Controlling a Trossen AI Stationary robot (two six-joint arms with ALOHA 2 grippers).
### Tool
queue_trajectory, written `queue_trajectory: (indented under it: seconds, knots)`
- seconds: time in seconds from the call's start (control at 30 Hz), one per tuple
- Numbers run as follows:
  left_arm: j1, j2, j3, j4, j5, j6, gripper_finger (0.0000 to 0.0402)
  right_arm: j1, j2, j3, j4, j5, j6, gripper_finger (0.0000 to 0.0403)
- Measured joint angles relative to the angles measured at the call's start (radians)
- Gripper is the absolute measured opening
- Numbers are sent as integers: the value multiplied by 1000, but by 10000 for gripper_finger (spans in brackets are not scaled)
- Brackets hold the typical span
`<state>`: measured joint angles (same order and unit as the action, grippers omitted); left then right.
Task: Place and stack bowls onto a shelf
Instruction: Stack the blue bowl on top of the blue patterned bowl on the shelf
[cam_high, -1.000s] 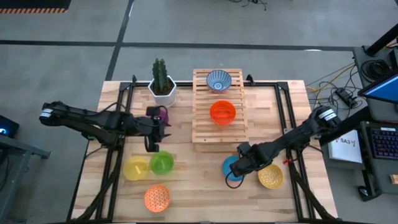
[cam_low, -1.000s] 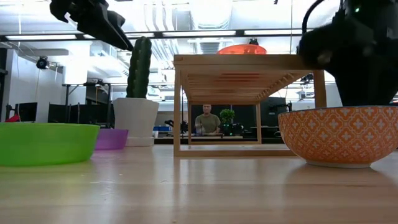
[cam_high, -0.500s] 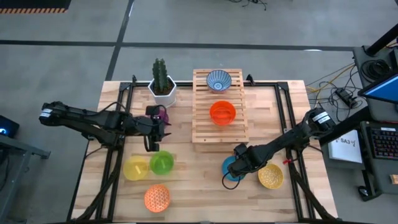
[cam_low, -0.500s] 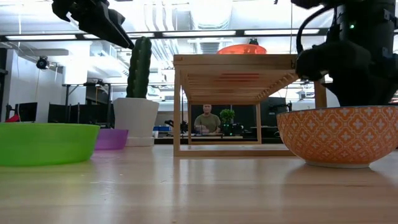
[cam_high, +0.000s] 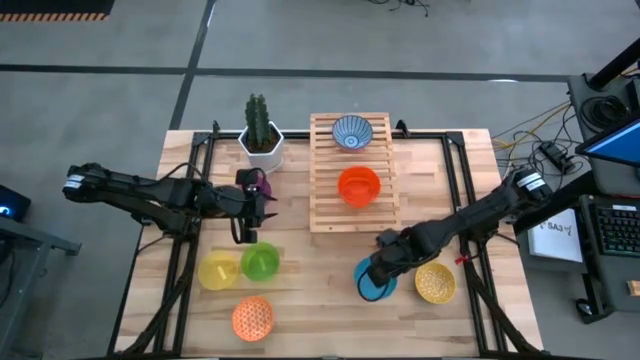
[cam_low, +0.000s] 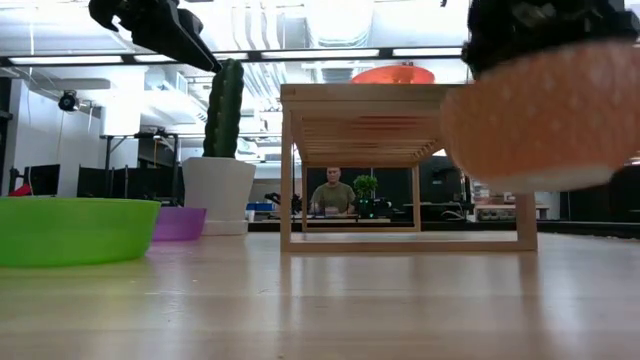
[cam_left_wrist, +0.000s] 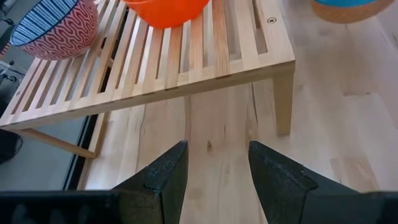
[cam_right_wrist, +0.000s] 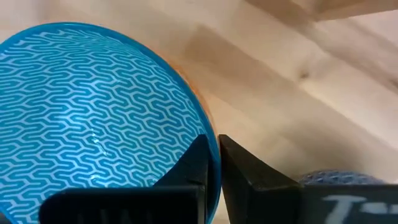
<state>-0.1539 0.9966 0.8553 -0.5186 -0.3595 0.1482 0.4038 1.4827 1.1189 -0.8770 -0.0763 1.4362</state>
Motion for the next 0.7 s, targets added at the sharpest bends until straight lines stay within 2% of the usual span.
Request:
queue_trajectory:
  seconds: [0.2,0.37,0.5,0.7]
  knots:
    - [0,0,0,3,0,0,152,-6,-15,88,85,-37,-78,13]
    - [0,0,0,15,1,14,152,-42,-23,225,82,-11,-174,13]
    - [0,0,0,39,1,30,152,-110,-23,359,-2,49,-269,13]
    - [0,0,0,48,1,42,152,-274,-23,539,-215,79,-447,13]
